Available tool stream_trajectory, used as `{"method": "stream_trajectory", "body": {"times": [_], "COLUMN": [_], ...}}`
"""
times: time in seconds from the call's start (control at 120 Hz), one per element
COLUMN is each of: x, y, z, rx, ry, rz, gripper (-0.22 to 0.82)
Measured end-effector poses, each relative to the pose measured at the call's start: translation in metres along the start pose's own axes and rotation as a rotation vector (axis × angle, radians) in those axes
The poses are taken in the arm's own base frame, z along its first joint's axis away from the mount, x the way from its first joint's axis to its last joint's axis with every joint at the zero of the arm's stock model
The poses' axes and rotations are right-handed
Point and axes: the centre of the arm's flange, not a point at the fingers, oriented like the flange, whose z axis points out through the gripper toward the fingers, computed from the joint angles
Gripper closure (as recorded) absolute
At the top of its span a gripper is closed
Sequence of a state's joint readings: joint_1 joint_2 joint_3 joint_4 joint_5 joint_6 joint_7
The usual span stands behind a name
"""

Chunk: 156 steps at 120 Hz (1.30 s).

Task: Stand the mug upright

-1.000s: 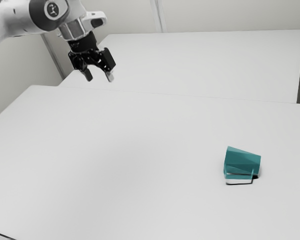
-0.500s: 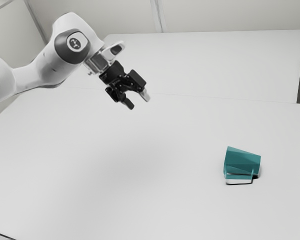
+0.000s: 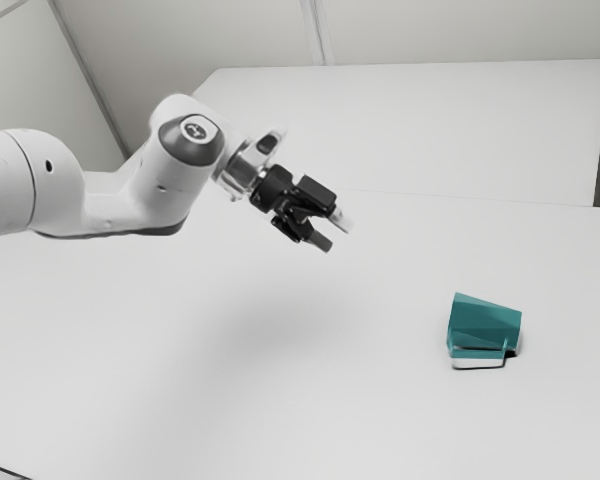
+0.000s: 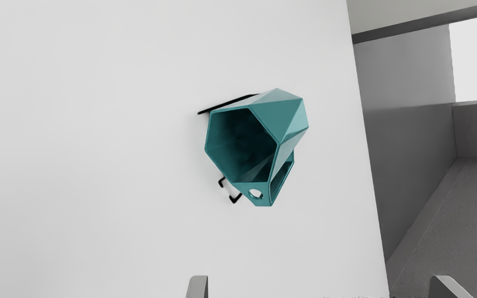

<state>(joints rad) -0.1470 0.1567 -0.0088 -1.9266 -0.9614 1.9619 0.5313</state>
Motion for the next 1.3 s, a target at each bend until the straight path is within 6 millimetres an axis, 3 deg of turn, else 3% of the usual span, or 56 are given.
{"method": "stream_trajectory", "body": {"times": [0.217, 0.417, 0.617, 1.3], "x": [-0.016, -0.018, -0.017, -0.018], "y": [-0.001, 0.008, 0.004, -0.024], "z": [0.044, 0.077, 0.107, 0.176], "rx": [-0.053, -0.088, -0.163, -0.295], "ry": [-0.029, -0.036, -0.008, 0.07], "rz": [0.046, 0.1, 0.107, 0.173], "gripper": [0.03, 0.03, 0.03, 0.03]}}
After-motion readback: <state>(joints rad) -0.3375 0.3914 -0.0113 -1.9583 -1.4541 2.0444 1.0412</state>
